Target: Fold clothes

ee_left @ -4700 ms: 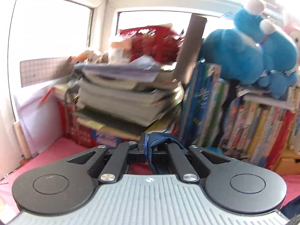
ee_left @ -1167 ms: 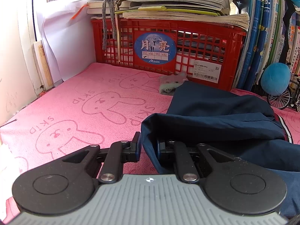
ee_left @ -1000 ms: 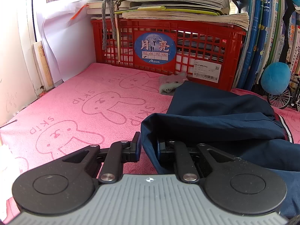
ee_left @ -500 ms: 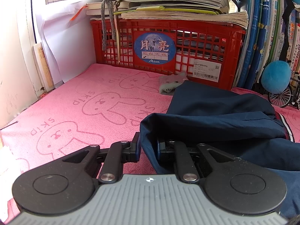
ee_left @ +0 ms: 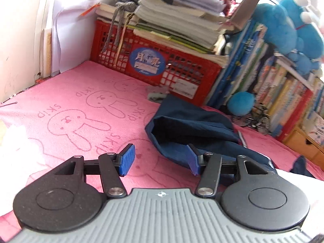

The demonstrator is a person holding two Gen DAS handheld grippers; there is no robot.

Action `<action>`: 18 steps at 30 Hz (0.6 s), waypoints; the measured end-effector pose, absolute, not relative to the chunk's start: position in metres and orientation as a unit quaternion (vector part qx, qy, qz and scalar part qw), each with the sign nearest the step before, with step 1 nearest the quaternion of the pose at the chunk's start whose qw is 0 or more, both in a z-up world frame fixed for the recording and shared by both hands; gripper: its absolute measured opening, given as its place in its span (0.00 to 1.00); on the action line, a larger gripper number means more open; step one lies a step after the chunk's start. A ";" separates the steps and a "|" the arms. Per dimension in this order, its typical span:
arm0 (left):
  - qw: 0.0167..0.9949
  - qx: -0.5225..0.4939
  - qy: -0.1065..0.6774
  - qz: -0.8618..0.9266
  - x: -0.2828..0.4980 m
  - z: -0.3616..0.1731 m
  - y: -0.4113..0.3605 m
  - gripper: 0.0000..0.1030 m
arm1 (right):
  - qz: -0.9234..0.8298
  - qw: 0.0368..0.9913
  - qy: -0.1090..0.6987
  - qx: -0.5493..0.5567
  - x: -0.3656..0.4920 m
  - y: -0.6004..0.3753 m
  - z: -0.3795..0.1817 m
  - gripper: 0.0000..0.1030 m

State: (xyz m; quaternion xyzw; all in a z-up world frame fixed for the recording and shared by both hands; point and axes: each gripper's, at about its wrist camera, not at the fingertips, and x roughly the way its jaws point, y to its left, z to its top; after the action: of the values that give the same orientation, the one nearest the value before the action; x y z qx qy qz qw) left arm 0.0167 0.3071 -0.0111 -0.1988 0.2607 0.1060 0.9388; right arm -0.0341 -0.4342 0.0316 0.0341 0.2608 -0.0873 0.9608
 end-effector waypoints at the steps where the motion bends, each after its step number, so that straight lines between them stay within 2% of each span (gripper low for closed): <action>1: 0.943 -0.197 0.257 0.080 0.006 -0.007 0.297 0.53 | -0.051 0.964 0.259 0.032 -0.029 -0.416 0.032 0.87; 5: 0.934 -0.231 0.271 -0.039 -0.020 -0.009 0.255 0.72 | 0.081 0.961 0.266 0.009 -0.012 -0.340 0.024 0.87; 10: 0.905 -0.267 0.314 -0.105 -0.006 -0.038 0.218 0.73 | 0.140 0.936 0.322 -0.014 0.006 -0.273 -0.006 0.87; 13: 0.895 -0.285 0.331 -0.084 0.017 -0.059 0.210 0.73 | 0.111 0.931 0.346 0.013 0.010 -0.267 -0.024 0.87; 18: 0.889 -0.308 0.330 -0.081 0.045 -0.073 0.199 0.73 | 0.057 0.938 0.337 0.064 0.022 -0.289 -0.043 0.90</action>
State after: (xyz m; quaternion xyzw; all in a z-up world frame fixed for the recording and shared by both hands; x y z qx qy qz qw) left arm 0.0452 0.1992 -0.0730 -0.3078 0.3298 -0.0811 0.8888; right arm 0.0215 -0.2886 -0.0425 0.0642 0.3370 0.0566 0.9376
